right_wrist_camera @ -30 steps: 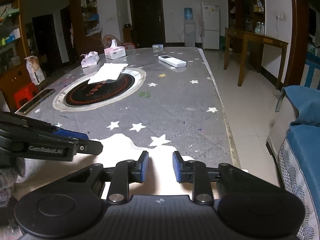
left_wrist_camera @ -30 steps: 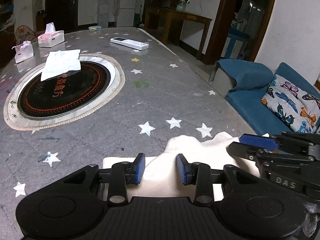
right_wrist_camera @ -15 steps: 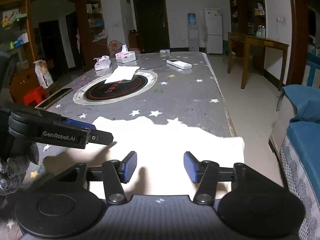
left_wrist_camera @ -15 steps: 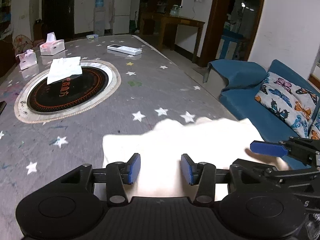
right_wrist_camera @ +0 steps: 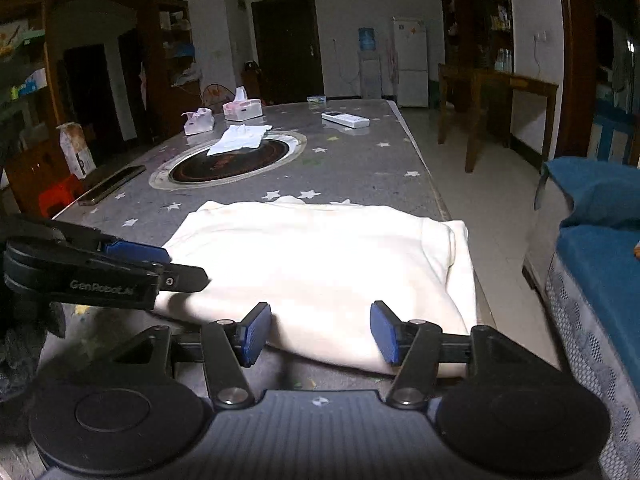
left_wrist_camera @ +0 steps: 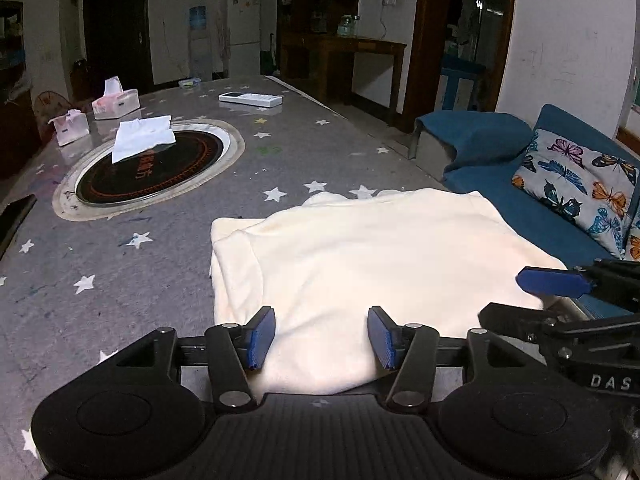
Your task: Fold clothes
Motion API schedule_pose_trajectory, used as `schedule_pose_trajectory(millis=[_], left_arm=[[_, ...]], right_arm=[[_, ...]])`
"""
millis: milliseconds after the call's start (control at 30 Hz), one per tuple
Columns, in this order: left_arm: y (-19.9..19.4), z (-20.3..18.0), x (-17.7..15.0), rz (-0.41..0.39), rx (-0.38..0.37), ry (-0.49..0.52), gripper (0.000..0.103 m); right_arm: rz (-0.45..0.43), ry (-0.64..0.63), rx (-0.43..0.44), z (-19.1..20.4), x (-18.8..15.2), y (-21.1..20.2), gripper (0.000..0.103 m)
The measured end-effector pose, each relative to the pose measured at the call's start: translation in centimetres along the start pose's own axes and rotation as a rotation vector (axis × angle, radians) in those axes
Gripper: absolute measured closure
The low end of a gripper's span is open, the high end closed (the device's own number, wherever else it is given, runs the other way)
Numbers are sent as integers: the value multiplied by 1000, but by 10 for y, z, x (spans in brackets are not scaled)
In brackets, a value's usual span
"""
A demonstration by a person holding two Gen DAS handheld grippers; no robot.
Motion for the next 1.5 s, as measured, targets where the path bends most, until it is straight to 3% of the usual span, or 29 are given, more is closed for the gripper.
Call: schedule_pose_trajectory(millis=[333, 433, 667, 867, 967, 1067, 1200, 1500], left_arm=[[-11, -5, -6, -15, 24, 16, 45], [-18, -1, -4, -33, 28, -20, 45], [-16, 10, -11, -13, 63, -56, 45], [-22, 10, -16, -9, 61, -77, 44], [-25, 10, -20, -6, 59, -86, 41], [-30, 10, -24, -1, 57, -94, 38], [-35, 9, -29, 3, 58, -97, 34], [-44, 8, -42, 6, 64, -109, 23]], right_arm=[[-7, -26, -43, 9, -7, -3, 46], [-46, -21, -26, 14, 5, -9, 46], [-14, -40, -38, 18, -2, 7, 45], [-19, -55, -45, 24, -8, -3, 33], [-17, -45, -42, 25, -11, -7, 22], [-18, -38, -38, 26, -13, -11, 22], [-26, -23, -43, 26, -13, -17, 11], [-34, -31, -63, 31, -17, -26, 2]])
Point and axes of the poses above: each gripper's, at about its wrist camera, not at the fingertips, and y roughly the way its jaws point, z to its left, x to its top, the point moved 10 cm from there along y, roughly the way its jaws point, and after that the axes turned 4 degrees about -x, right-handed, at the moved point
